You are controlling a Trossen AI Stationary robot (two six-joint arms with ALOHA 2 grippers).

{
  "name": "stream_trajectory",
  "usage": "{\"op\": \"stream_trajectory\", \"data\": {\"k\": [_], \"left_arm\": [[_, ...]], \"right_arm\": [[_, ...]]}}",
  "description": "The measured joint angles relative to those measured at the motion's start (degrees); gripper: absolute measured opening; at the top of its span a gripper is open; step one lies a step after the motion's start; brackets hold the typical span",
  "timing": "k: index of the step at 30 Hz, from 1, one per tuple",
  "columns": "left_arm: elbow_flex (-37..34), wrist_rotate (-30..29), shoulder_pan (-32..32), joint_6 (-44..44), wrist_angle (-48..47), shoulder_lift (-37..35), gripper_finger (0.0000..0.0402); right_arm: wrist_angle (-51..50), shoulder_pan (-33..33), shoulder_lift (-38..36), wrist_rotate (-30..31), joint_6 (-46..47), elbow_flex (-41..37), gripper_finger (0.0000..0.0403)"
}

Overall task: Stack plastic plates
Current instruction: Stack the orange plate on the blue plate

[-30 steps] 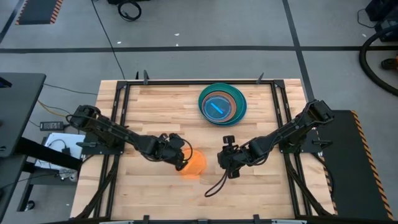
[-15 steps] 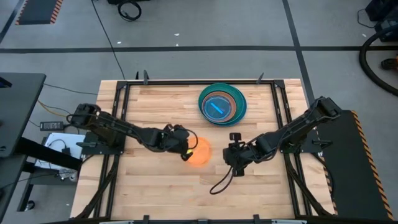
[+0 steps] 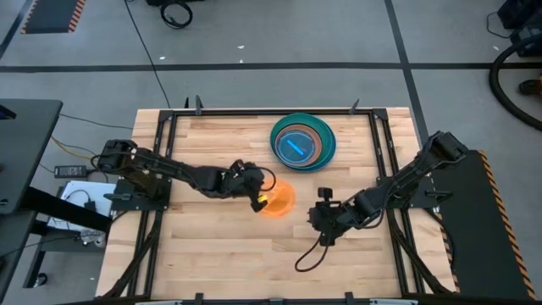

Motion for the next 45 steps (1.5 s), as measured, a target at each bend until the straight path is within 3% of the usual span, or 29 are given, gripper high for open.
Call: {"op": "stream_trajectory", "data": {"k": [6,9,12,15,21,27,39,45], "left_arm": [[0.0,2.8,2.2,3.6,1.8,0.0,0.0],[0.5,3.8,3.6,6.3,1.6,0.0,0.0],[1.6,5.0,4.9,10.0,1.4,0.0,0.0],[3.1,7.2,6.1,13.4,1.1,-0.3,0.0],[7.0,7.7,7.2,18.6,0.1,-0.4,0.0],[9.3,7.8,8.6,19.8,-1.7,-0.4,0.0],[10.0,7.9,13.8,19.3,-1.2,-0.4,0.0],[10.0,15.3,18.6,18.6,2.0,-0.4,0.0]], "right_arm": [[8.0,0.4,-0.7,0.8,3.1,-6.8,0.0108],[8.7,0.9,-2.0,4.4,4.1,-9.2,0.0103],[10.0,1.2,-4.9,7.7,3.8,-11.9,0.0101],[12.3,1.3,-9.3,6.0,1.7,-14.6,0.01],[24.3,2.9,-16.2,6.1,0.7,-22.7,0.01],[41.7,3.1,-15.9,8.7,-2.2,-30.2,0.01],[37.5,3.8,-17.1,6.6,-5.1,-30.3,0.0099],[30.6,3.8,-22.8,7.1,-4.3,-30.3,0.0089]]}}
